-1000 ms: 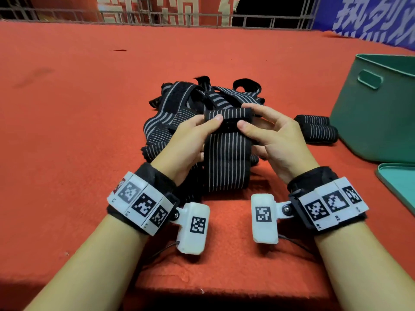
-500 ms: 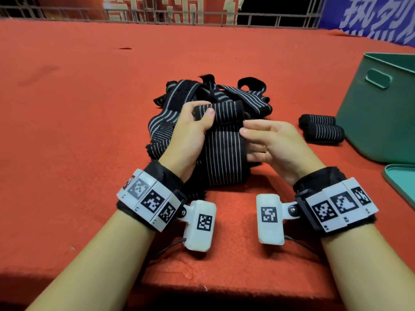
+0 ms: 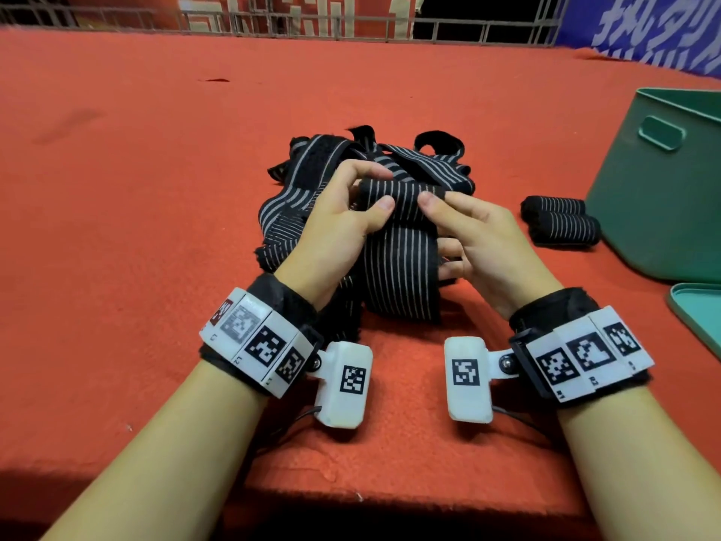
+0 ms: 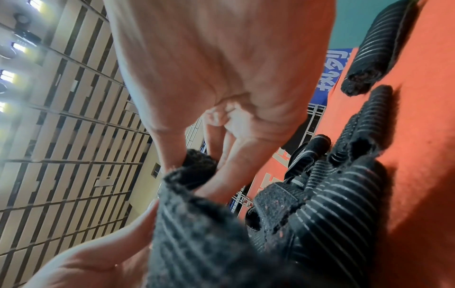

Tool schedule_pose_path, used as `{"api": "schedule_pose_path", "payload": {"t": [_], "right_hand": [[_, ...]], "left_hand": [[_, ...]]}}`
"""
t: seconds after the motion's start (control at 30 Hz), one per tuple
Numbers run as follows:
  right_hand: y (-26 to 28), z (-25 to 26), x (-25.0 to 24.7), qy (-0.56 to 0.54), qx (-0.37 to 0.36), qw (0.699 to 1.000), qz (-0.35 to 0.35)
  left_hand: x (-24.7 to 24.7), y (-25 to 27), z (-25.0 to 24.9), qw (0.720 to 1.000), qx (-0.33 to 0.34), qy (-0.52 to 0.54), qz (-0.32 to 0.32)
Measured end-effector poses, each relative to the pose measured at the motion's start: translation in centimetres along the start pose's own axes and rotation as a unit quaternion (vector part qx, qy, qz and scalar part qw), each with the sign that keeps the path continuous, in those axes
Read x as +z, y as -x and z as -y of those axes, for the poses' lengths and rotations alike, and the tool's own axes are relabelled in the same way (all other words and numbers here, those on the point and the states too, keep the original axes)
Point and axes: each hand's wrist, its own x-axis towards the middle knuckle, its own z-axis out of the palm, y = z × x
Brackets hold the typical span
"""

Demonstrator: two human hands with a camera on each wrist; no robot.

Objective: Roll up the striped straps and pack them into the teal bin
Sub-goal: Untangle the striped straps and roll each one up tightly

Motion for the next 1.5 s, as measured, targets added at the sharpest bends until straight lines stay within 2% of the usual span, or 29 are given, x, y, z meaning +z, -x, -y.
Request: {"api": "schedule_pose_path", "payload": {"t": [0.17, 0.27, 0.47, 0.83, 0.93, 1.07, 1.33, 1.5], "right_hand": [[0.1, -0.1, -0.4, 0.005, -0.026, 1.000, -0.007], [0.0, -0.5, -0.4, 0.026, -0.027, 0.999, -0.004], [-0.5, -0.5, -0.5, -0.026, 0.004, 1.000, 0.016], [-0.9, -0.8, -1.3, -0.020, -0.024, 0.999, -0.034], [-1.0, -0.9, -1.5, -0.028, -0.028, 0.999, -0.033], [-0.9, -0.9, -1.8, -0.006, -0.012, 1.000, -0.016], [-1.0, -0.5, -1.8, -0.061, 0.082, 0.995, 0.005], [-1.0, -1.1, -1.7, -0.039, 0.058, 0.996, -0.054]], "left_hand": [[0.2, -0.1, -0.5, 0.994, -0.091, 0.059, -0.018], [0.0, 0.0, -0.2, 0.992, -0.125, 0.013, -0.012], [-0.2, -0.1, 0.1, 0.997, -0.062, -0.009, -0.042], [0.5, 0.5, 0.3, 0.998, -0.064, -0.015, -0.018], [0.8, 0.5, 0.4, 0.996, -0.086, 0.029, -0.013], [1.1, 0.5, 0.1, 0.983, -0.178, 0.051, 0.006], [1.3, 0.5, 0.0, 0.986, -0.142, 0.082, -0.032], [1.1, 0.4, 0.5, 0.985, -0.151, 0.082, -0.005]]}}
